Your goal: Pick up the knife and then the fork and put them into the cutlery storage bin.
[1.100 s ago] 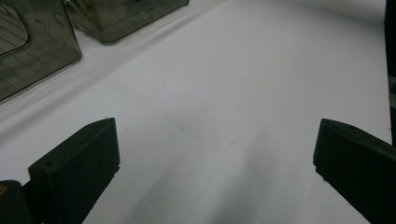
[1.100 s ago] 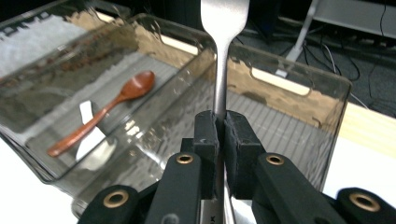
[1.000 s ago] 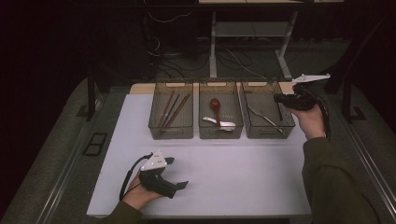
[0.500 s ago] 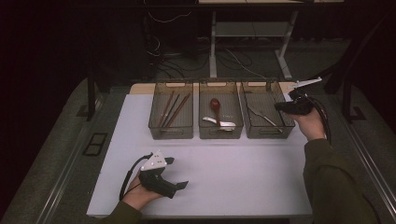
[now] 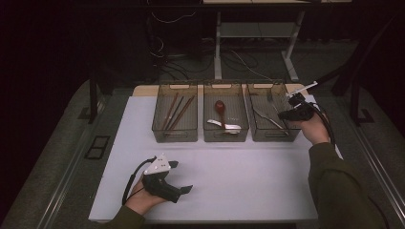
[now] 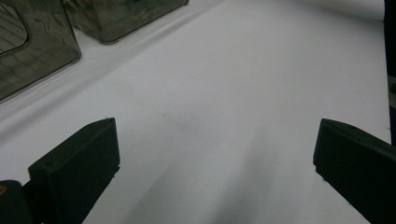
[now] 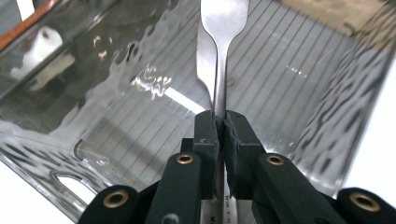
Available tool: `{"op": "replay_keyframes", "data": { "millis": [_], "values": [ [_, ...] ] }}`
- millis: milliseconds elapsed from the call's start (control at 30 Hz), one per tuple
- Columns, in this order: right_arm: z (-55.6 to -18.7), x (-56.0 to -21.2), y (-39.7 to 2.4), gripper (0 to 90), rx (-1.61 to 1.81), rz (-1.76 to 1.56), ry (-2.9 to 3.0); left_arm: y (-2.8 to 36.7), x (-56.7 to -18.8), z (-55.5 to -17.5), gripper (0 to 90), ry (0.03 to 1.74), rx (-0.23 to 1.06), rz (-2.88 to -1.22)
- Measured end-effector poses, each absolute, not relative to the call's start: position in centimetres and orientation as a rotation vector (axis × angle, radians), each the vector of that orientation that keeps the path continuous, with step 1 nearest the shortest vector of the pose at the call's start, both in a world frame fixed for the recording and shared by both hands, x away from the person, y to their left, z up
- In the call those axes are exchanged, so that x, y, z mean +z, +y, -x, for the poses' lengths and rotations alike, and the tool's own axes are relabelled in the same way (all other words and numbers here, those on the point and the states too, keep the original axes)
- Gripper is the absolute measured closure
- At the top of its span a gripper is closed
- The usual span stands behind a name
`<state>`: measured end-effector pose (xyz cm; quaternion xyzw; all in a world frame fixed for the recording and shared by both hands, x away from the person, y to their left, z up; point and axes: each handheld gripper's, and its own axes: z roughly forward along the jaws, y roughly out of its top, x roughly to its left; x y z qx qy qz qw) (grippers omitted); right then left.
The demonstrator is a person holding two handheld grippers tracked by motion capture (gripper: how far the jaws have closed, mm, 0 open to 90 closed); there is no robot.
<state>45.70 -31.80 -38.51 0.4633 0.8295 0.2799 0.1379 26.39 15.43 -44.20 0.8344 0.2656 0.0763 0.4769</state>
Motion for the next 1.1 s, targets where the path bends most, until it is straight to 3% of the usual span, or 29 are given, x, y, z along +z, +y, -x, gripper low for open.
{"op": "replay_keyframes", "data": {
  "millis": [633, 1100],
  "values": [
    [-46.3, -39.9, -29.7, 81.3, 0.648, -1.287, 2.505, 15.4, -44.2, -26.4, 0.0, 0.644, 0.185, -2.041],
    [-46.0, -38.8, -30.6, 61.3, 0.800, -1.328, 2.432, 15.4, -44.2, -26.4, 0.0, 0.647, 0.186, -2.041]
  ]
}}
